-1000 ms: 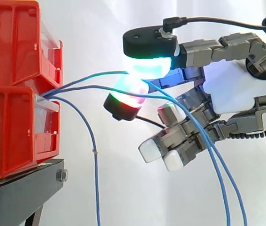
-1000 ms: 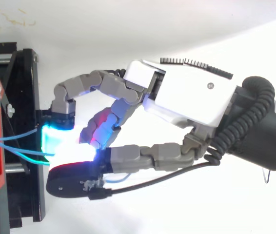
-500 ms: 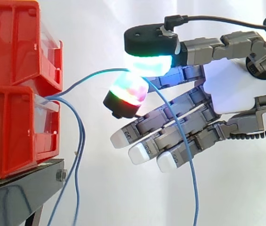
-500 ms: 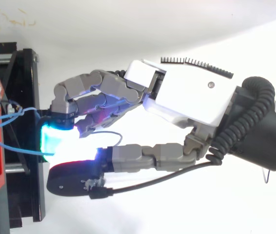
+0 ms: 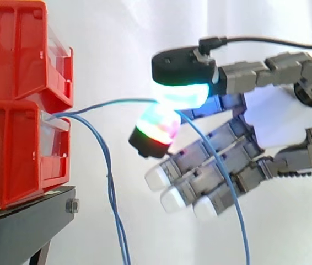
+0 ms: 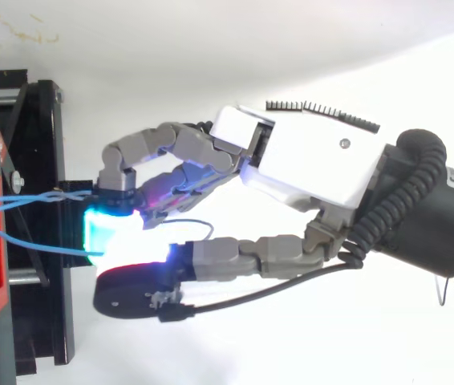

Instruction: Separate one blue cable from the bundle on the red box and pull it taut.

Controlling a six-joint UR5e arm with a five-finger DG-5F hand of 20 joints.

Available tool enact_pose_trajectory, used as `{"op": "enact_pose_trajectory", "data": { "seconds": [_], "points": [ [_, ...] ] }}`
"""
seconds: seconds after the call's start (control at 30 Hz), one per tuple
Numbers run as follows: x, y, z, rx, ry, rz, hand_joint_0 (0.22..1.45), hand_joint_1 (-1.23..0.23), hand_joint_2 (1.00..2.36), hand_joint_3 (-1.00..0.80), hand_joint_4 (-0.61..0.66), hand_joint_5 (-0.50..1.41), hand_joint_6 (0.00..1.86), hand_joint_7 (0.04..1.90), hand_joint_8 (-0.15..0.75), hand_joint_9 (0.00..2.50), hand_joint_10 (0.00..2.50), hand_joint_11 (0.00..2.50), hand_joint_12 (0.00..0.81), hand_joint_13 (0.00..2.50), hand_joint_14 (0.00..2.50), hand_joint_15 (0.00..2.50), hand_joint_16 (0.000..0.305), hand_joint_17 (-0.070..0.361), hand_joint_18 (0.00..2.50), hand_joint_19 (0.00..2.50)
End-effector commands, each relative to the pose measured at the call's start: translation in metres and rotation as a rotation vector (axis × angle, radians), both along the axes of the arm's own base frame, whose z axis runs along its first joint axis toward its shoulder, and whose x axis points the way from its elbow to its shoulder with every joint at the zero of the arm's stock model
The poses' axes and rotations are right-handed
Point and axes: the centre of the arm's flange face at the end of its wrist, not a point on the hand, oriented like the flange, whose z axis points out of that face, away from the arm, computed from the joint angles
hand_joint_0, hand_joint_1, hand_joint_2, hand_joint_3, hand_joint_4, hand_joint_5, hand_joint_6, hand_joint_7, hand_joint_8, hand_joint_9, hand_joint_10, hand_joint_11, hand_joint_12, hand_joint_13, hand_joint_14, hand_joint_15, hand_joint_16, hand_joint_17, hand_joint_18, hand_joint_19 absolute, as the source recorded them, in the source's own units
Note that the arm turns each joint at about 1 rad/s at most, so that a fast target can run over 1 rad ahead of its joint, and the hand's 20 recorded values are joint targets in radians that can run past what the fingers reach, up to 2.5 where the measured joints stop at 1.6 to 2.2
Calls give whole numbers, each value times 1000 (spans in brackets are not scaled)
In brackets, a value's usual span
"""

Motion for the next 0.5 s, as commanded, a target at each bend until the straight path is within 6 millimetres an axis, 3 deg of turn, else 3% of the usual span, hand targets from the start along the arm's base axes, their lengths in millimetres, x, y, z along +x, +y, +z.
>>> {"op": "enact_pose_trajectory", "data": {
  "seconds": [0.0,0.47],
  "points": [
    [-12,1,-19,28,37,18,529,-786,1448,134,-352,-84,872,1240,285,826,5,297,473,870,7,257,55,123,886,202],
    [-71,2,-20,69,-32,25,529,-787,1485,132,-357,-82,874,1234,280,829,5,274,466,870,7,262,54,121,882,214]
  ]
}}
